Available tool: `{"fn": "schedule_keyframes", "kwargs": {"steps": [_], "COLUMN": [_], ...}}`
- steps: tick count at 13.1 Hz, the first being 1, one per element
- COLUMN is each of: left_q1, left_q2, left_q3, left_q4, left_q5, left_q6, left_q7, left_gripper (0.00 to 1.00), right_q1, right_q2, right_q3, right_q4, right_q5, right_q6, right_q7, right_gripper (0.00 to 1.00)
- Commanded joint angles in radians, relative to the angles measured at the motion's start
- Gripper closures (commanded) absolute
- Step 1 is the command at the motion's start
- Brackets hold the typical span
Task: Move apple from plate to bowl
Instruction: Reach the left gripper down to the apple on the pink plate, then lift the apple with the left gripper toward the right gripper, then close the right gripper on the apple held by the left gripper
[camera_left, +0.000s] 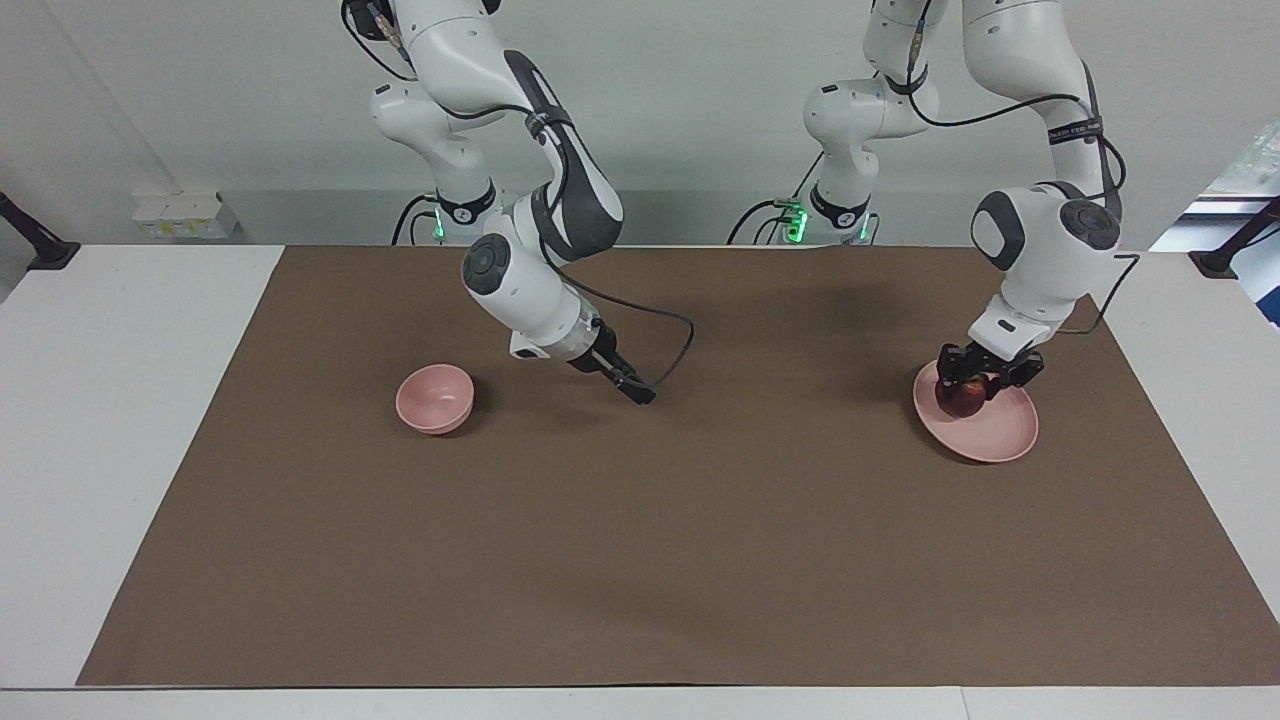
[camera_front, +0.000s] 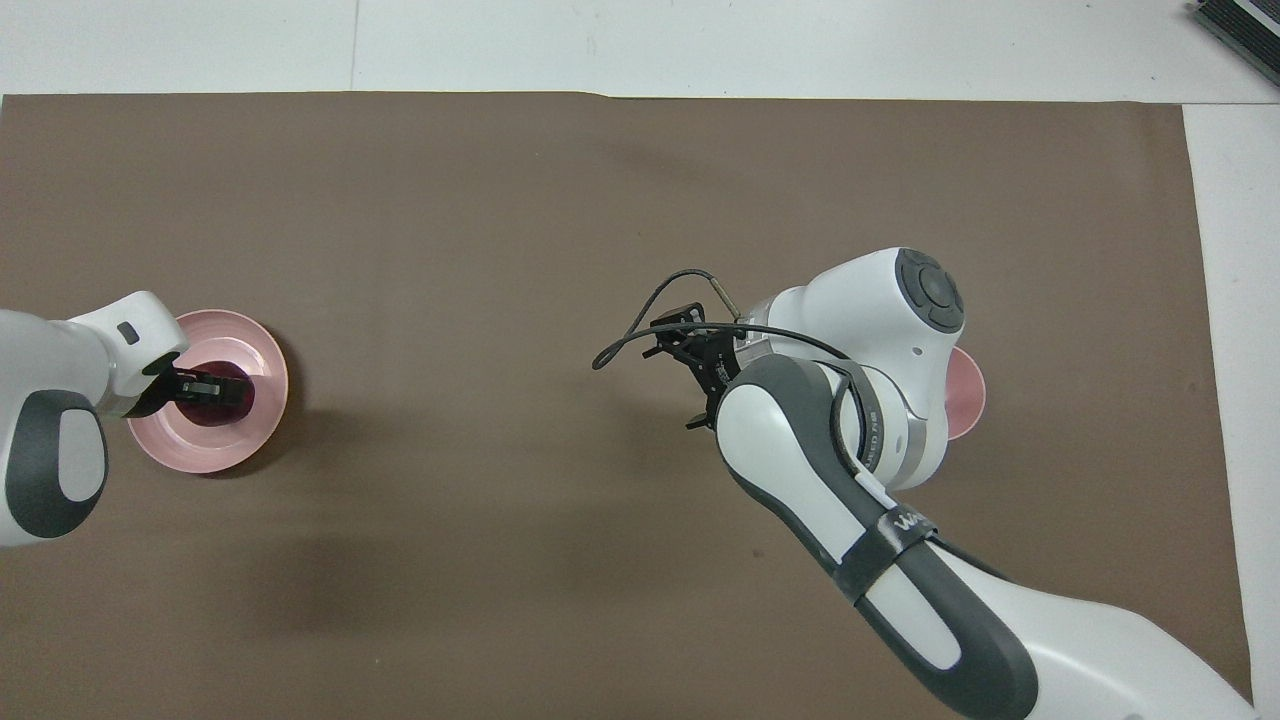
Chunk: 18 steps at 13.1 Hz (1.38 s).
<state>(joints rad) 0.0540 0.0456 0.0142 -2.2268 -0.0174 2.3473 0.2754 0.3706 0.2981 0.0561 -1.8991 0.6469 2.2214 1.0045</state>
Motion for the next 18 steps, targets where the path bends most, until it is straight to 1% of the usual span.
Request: {"fn": "schedule_keyframes", "kwargs": {"steps": [1, 2, 3, 7, 9, 11, 12, 15, 17, 18], "left_q1": [-0.037, -0.055, -0.074, -0.167, -0.224, -0.310, -0.348, -0.430, -0.480, -0.494], "left_q2": [-0.039, -0.041, -0.047, -0.055, -0.059, -0.064, -0.065, -0.067, -0.066, -0.066], "left_q3": [0.004, 0.004, 0.004, 0.004, 0.004, 0.004, 0.004, 0.004, 0.004, 0.004], "left_q4": [0.068, 0.096, 0.104, 0.096, 0.090, 0.082, 0.081, 0.072, 0.064, 0.061], "left_q5": [-0.056, -0.123, -0.185, -0.373, -0.468, -0.492, -0.495, -0.559, -0.559, -0.559], "left_q6": [-0.159, -0.207, -0.221, -0.204, -0.175, -0.137, -0.116, -0.016, 0.056, 0.066], "left_q7": [-0.016, -0.016, -0.028, -0.122, -0.171, -0.270, -0.292, -0.378, -0.455, -0.476], "left_gripper": [1.00, 1.00, 1.00, 1.00, 1.00, 1.00, 1.00, 1.00, 1.00, 1.00], "right_q1": [0.001, 0.004, 0.004, 0.040, 0.080, 0.134, 0.149, 0.177, 0.180, 0.180], "right_q2": [0.004, -0.001, -0.002, -0.005, -0.007, -0.002, -0.001, -0.002, 0.001, 0.001], "right_q3": [0.002, 0.002, 0.002, 0.004, 0.004, 0.004, 0.004, 0.002, 0.002, 0.002], "right_q4": [0.015, 0.026, 0.032, 0.032, 0.032, 0.031, 0.031, 0.029, 0.026, 0.025], "right_q5": [0.034, 0.066, 0.115, 0.278, 0.310, 0.338, 0.342, 0.352, 0.352, 0.352], "right_q6": [0.007, 0.007, 0.006, 0.050, 0.093, 0.225, 0.256, 0.267, 0.267, 0.265], "right_q7": [0.019, 0.020, 0.020, 0.025, 0.066, 0.130, 0.144, 0.144, 0.143, 0.147], "right_gripper": [0.00, 0.00, 0.00, 0.00, 0.00, 0.00, 0.00, 0.00, 0.00, 0.00]}}
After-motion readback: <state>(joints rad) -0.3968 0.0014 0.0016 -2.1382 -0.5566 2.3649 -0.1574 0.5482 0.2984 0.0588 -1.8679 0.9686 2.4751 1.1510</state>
